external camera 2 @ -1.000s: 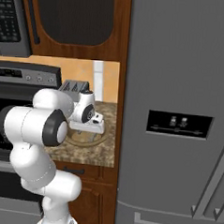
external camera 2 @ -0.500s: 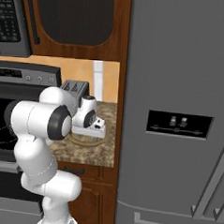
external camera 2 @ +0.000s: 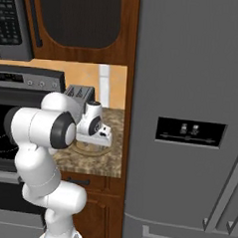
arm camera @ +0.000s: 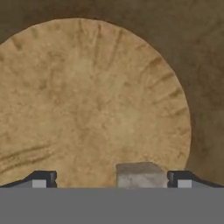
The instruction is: Grab a lemon wedge from the fridge and one ice cube from the ice bowl, and put them in the glass of lemonade.
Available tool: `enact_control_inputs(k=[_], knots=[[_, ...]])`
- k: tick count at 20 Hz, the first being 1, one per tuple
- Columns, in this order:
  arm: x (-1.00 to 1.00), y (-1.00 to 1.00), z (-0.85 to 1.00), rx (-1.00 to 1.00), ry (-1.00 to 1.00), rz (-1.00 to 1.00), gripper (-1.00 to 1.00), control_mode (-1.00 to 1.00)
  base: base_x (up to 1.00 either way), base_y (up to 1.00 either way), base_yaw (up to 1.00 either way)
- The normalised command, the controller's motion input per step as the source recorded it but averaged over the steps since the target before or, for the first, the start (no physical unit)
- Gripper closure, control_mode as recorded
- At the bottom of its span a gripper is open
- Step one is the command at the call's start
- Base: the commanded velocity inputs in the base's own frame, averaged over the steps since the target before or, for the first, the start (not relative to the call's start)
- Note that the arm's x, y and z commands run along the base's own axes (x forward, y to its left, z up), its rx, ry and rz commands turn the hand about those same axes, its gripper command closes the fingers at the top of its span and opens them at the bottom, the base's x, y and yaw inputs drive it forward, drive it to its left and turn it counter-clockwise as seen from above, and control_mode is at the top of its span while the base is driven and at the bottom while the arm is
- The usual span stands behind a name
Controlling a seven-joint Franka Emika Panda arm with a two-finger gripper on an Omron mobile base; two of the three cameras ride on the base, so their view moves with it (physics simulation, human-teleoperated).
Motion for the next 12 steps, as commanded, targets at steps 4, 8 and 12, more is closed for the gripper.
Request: enact_control_inputs(k=[4, 8, 12], knots=[[0.00, 0.30, 0.00, 0.00, 0.00, 0.00, -1.00, -1.00, 0.00, 0.00, 0.00], [0.01, 0.44, 0.00, 0.00, 0.00, 0.00, -1.00, -1.00, 0.00, 0.00, 0.00], [0.05, 0.32, 0.00, 0.00, 0.00, 0.00, -1.00, -1.00, 0.00, 0.00, 0.00]])
